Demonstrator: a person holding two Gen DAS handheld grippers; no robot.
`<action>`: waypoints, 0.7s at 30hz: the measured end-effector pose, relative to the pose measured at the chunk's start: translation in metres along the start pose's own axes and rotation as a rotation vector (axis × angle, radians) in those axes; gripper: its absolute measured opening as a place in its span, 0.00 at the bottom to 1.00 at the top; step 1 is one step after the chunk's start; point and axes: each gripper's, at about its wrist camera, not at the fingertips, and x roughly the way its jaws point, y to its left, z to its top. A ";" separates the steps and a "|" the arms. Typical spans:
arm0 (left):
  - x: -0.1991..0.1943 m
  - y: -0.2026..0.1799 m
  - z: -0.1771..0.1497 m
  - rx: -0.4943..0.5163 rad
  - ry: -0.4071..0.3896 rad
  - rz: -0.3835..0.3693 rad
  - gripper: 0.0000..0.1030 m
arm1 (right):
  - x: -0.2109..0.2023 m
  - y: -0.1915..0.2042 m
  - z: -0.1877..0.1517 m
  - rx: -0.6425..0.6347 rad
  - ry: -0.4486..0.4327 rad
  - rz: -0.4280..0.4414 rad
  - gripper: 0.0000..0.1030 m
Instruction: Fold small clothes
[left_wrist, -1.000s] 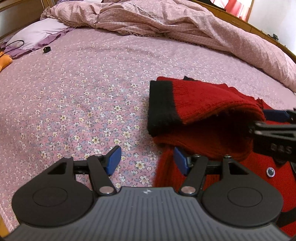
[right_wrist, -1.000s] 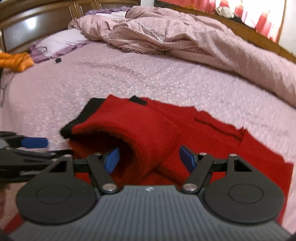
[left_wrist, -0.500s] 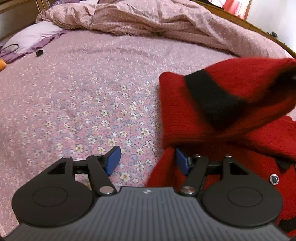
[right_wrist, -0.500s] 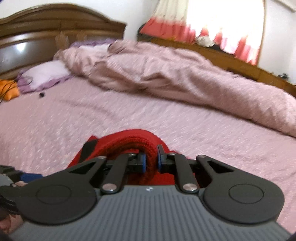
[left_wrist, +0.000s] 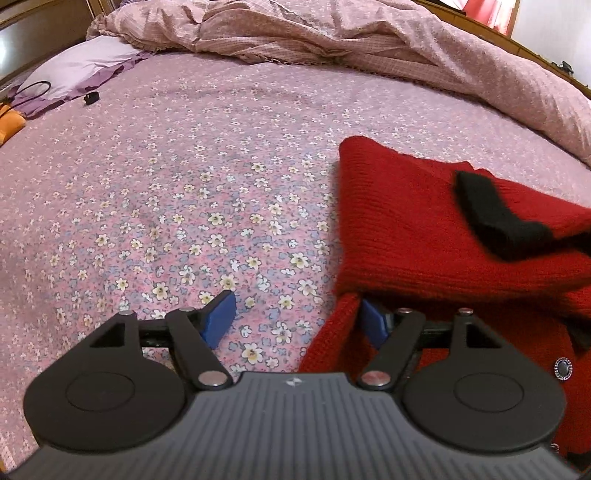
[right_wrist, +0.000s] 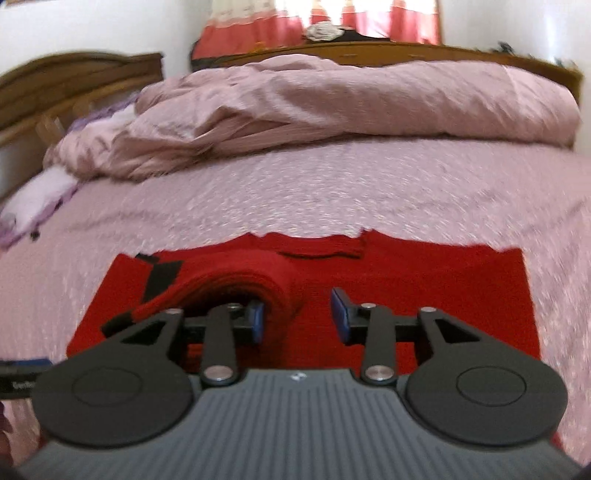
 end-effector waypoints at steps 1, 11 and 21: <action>0.000 0.000 0.000 0.000 0.000 0.002 0.75 | -0.002 -0.006 -0.001 0.017 0.003 -0.002 0.38; 0.002 0.000 0.000 -0.003 0.007 0.009 0.76 | -0.009 -0.049 -0.013 0.169 0.040 0.008 0.39; 0.002 0.000 0.000 -0.002 0.011 0.016 0.76 | -0.025 -0.088 -0.026 0.323 0.065 -0.008 0.40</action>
